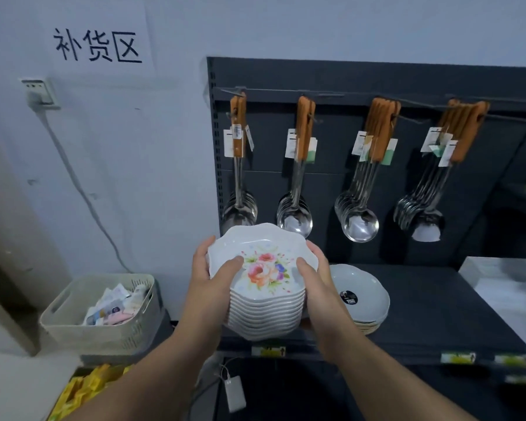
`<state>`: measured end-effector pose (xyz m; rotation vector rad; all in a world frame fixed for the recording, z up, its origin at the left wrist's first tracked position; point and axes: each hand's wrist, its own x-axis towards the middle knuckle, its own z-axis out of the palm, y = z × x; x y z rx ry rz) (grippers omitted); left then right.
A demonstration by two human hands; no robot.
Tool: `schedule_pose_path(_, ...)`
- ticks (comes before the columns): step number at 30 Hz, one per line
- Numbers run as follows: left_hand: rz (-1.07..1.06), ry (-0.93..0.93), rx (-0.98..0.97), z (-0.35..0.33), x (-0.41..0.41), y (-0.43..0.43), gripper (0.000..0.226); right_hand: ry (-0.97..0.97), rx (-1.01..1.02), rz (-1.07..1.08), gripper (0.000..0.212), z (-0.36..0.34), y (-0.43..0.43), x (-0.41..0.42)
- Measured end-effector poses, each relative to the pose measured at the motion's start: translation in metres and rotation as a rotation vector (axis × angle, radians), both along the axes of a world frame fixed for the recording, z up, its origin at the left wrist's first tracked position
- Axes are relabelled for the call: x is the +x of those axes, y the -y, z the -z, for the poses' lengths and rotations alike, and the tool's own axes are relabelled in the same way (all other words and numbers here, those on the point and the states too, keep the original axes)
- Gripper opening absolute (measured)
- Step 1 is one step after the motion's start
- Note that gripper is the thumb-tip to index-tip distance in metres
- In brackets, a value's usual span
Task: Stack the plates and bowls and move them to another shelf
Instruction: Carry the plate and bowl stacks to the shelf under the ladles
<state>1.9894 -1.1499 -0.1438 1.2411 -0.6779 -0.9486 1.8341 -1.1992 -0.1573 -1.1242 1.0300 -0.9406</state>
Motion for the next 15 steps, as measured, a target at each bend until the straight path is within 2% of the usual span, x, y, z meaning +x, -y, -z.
schedule_pose_path(10,0.015,-0.006,0.012,0.044,-0.017,0.075,0.037,-0.047,-0.032,-0.012,0.029,0.043,0.073,-0.015)
schedule_pose_path(15,0.011,-0.012,0.004,0.074,-0.011,0.101,0.05,-0.049,-0.031,0.025,0.029,0.072,0.095,-0.008)
